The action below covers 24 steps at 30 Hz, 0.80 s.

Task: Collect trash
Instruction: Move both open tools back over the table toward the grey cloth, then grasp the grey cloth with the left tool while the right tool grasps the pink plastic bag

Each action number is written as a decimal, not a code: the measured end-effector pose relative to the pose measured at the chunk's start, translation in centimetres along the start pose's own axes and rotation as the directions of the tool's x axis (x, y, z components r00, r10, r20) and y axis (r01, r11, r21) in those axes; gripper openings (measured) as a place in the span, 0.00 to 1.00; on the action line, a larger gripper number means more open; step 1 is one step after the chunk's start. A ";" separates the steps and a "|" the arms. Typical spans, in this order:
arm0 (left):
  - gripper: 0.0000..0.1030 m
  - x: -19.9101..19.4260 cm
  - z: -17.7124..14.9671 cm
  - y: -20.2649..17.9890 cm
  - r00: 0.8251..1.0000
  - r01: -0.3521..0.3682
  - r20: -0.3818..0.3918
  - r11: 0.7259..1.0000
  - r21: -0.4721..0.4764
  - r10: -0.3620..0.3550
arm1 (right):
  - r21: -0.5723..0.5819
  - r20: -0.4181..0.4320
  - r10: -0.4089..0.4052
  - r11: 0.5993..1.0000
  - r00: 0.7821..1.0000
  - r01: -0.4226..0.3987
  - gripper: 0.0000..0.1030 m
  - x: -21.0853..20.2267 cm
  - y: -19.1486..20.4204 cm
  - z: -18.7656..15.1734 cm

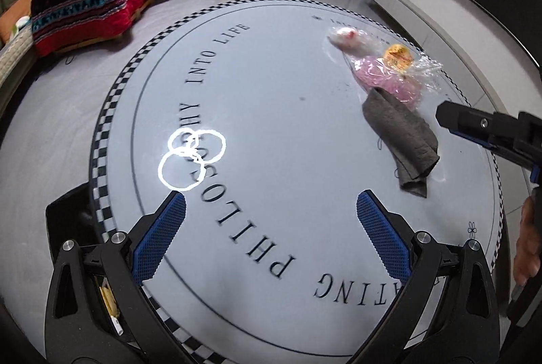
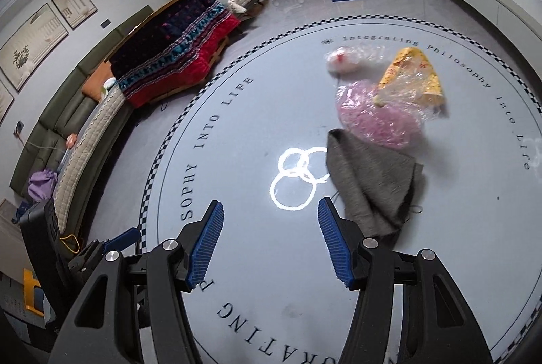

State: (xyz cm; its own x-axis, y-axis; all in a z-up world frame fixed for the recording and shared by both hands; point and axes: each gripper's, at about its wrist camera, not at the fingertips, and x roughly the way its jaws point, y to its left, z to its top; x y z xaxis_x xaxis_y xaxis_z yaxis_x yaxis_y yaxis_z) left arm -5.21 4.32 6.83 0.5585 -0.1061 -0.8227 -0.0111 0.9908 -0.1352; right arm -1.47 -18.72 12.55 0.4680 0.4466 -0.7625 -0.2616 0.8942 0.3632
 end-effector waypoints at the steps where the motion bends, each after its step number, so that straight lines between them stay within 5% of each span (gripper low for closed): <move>1: 0.95 0.5 0.4 -0.9 1.000 0.008 -0.005 1.000 0.017 -0.007 | 0.004 -0.004 -0.003 1.000 1.000 0.003 0.58 0.0 -0.8 0.4; 14: 0.95 6.9 4.2 -13.1 0.989 0.132 -0.087 0.973 0.192 -0.117 | 0.109 -0.008 -0.024 0.994 1.000 0.025 0.58 0.3 -9.1 3.1; 20: 0.95 10.4 5.0 -15.4 0.989 0.113 -0.120 0.975 0.193 -0.090 | 0.131 -0.005 -0.034 0.991 0.999 0.035 0.62 0.3 -11.4 3.6; 24: 0.82 11.7 5.3 -16.0 0.987 0.108 -0.135 0.976 0.188 -0.083 | 0.137 -0.011 -0.038 0.990 0.999 0.039 0.62 1.0 -12.2 4.1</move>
State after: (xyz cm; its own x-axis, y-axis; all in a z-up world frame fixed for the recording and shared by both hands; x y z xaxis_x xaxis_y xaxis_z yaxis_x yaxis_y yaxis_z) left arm 5.92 -12.30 2.31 0.4404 -0.1982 -0.8757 0.2054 0.9717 -0.1166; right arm 5.68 -29.08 9.54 0.4686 0.4121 -0.7814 -0.1253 0.9066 0.4029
